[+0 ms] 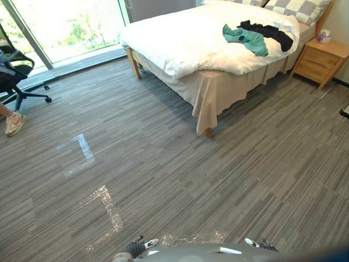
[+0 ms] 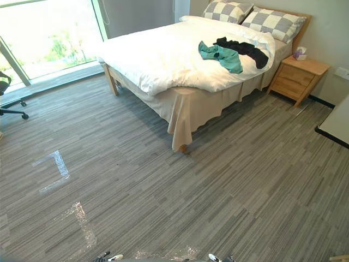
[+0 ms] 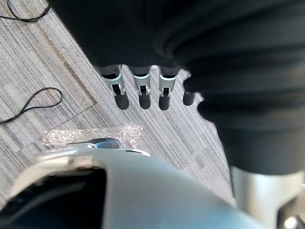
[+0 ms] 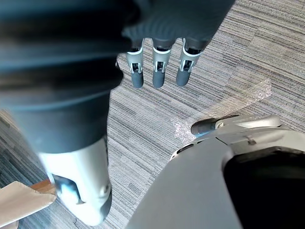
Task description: Tidy the bed and pick cloth on bed and put in laundry
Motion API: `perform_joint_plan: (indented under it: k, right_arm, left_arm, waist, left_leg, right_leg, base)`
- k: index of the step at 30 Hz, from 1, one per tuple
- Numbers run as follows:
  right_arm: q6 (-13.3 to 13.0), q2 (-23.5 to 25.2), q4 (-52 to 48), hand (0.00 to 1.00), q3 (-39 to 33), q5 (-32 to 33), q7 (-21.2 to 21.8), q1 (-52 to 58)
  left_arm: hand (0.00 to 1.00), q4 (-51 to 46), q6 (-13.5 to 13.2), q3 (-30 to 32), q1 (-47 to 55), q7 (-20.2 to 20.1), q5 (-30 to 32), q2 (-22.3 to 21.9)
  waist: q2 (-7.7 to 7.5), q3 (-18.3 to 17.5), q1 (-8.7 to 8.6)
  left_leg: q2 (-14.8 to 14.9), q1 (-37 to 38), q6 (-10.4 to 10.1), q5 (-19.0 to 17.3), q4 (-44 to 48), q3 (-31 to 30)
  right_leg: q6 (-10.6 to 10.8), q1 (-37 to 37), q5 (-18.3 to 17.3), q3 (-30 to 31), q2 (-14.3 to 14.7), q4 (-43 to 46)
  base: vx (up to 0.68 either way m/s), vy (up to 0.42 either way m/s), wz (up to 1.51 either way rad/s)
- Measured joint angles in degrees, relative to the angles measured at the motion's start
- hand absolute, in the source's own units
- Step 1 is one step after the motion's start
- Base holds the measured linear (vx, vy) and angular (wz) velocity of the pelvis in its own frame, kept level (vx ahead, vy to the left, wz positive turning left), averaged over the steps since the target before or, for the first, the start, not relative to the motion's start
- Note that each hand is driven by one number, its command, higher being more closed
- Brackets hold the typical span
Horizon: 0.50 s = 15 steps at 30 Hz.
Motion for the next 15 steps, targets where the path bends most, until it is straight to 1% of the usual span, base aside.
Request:
perform_joint_plan:
  k: [2, 3, 4, 5, 6, 7, 8, 9, 10, 11, 12, 13, 14, 15]
  right_arm:
    - [-0.2, -0.1, -0.3, 0.0, 0.4, 0.6, -0.2, 0.0]
    - [-0.6, 0.0, -0.4, 0.0, 0.5, 1.8, -0.6, 0.0]
    - [-0.9, 0.3, -0.9, 0.0, 0.7, 2.7, -1.1, -0.1]
    - [-0.9, 0.6, -1.1, 0.0, 0.7, 3.2, -1.4, -0.2]
    - [-1.0, 1.0, -1.8, 0.0, 1.5, 4.1, -2.1, -0.4]
    - [-1.2, 1.1, -2.0, 0.0, 2.0, 4.3, -2.3, -0.5]
    - [-1.4, 1.6, -2.2, 0.0, 2.6, 4.8, -2.5, -0.8]
    - [-1.6, 2.2, -2.7, 0.0, 2.6, 5.1, -2.8, -0.7]
    - [-1.6, 2.2, -2.8, 0.0, 2.6, 5.1, -2.8, -0.7]
    - [-1.6, 2.1, -2.9, 0.0, 2.7, 5.7, -2.9, -0.7]
    - [-1.7, 2.0, -3.0, 0.0, 2.7, 6.2, -3.0, -0.7]
    - [-1.7, 1.8, -3.1, 0.0, 2.5, 6.4, -3.6, -0.5]
    - [-1.7, 1.7, -3.4, 0.0, 2.3, 6.7, -4.1, -0.4]
    - [-1.7, 1.6, -3.5, 0.0, 2.0, 6.8, -4.4, -0.2]
  left_arm:
    - [0.0, -0.1, 0.1, -0.8, -0.3, 0.0, 0.0, 0.3]
    - [0.0, -0.1, 0.3, -1.2, -0.7, 0.0, -0.1, 0.5]
    - [0.0, -0.1, 0.9, -1.4, -1.3, 0.1, -0.1, 0.8]
    - [0.0, -0.1, 1.1, -1.5, -1.8, 0.1, -0.1, 1.2]
    - [0.0, -0.1, 1.3, -2.0, -2.7, 0.2, -0.1, 2.2]
    - [0.0, -0.1, 1.3, -2.2, -2.9, 0.4, -0.1, 2.5]
    - [0.0, -0.1, 1.2, -2.4, -3.1, 1.1, -0.2, 3.3]
    - [0.0, 0.0, 1.3, -2.5, -3.0, 1.5, -0.3, 3.6]
    - [0.0, 0.0, 1.4, -2.5, -3.0, 1.7, -0.3, 3.6]
    - [0.0, 0.0, 1.6, -2.7, -3.1, 2.2, -0.4, 3.4]
    - [0.0, 0.0, 1.7, -2.9, -3.3, 2.3, -0.4, 3.2]
    - [0.0, 0.0, 2.2, -3.0, -3.3, 2.3, 0.4, 2.9]
    - [0.0, 0.0, 2.2, -3.1, -3.4, 2.5, 1.6, 2.6]
    - [0.0, 0.0, 2.2, -3.1, -3.6, 2.7, 2.6, 2.3]
  waist:
    - [-0.05, 0.0, -0.02]
    - [-0.13, 0.2, 0.02]
    - [-0.29, 0.8, -0.08]
    - [-0.69, 1.3, -0.12]
    - [-2.09, 2.7, -0.06]
    - [-2.72, 3.4, -0.05]
    - [-3.78, 4.1, 0.0]
    - [-3.81, 4.4, -0.14]
    - [-3.85, 4.5, -0.16]
    - [-3.56, 4.8, -0.38]
    - [-3.05, 5.2, -0.62]
    - [-2.4, 5.4, -1.82]
    - [-1.71, 5.7, -2.45]
    - [-1.38, 6.0, -2.68]
  left_leg:
    - [0.2, -1.8, 0.3, -0.7, 0.8, 0.6]
    - [0.4, -3.5, 0.3, -1.1, 2.4, 1.2]
    - [0.5, -5.0, 0.5, -1.5, 4.1, 1.5]
    - [0.3, -5.4, 0.3, -1.7, 4.8, 1.9]
    - [-0.1, -5.9, 0.4, -2.1, 6.2, 3.0]
    - [-0.3, -5.9, 0.3, -2.4, 6.7, 3.4]
    - [-0.6, -5.7, 0.1, -2.8, 7.6, 4.6]
    - [-0.5, -5.4, 0.3, -3.5, 8.2, 5.6]
    - [-0.4, -5.0, 0.4, -4.0, 8.4, 6.2]
    - [0.1, -4.3, 0.0, -5.0, 9.6, 7.6]
    - [0.4, -3.9, -0.2, -5.4, 10.0, 7.8]
    - [0.9, -3.7, -0.1, -6.0, 10.3, 7.9]
    - [1.4, -3.6, 0.0, -6.2, 10.3, 8.2]
    - [1.8, -3.5, 0.0, -6.3, 10.4, 8.5]
  right_leg:
    - [-0.1, -2.3, -1.0, 0.3, 0.0, 1.5]
    - [-0.3, -5.5, -2.5, 0.8, -0.1, 5.5]
    - [-0.4, -9.4, -5.0, 1.2, -0.7, 11.9]
    - [-0.3, -11.2, -6.6, 1.2, -1.3, 15.5]
    - [0.2, -14.8, -9.3, 1.1, -2.6, 22.3]
    - [0.8, -16.0, -10.2, 0.8, -3.2, 25.0]
    - [1.4, -17.8, -11.5, 0.1, -4.3, 29.0]
    - [1.8, -18.4, -12.5, -1.5, -5.0, 30.6]
    - [1.5, -18.3, -13.0, -2.6, -5.3, 30.8]
    - [0.7, -17.5, -13.5, -4.3, -5.5, 30.4]
    - [0.6, -16.8, -13.4, -5.0, -5.4, 29.9]
    - [0.3, -16.2, -13.2, -5.5, -5.0, 29.2]
    - [0.5, -16.2, -13.0, -5.5, -4.7, 29.3]
    - [1.0, -16.4, -12.7, -5.5, -4.4, 29.5]
  base:
    - [-0.01, 0.0, -0.13]
    - [0.02, 0.015, -0.23]
    - [0.03, 0.014, -0.23]
    - [0.0, 0.006, -0.23]
    - [-0.03, -0.009, -0.2]
    - [-0.04, -0.024, -0.33]
    - [-0.02, -0.044, -0.36]
    - [-0.01, -0.043, -0.41]
    - [0.01, -0.039, -0.56]
    - [0.02, -0.023, -0.5]
    - [0.0, -0.033, -0.4]
    - [-0.01, -0.033, -0.13]
    - [-0.02, -0.034, -0.12]
    - [-0.03, -0.054, -0.27]
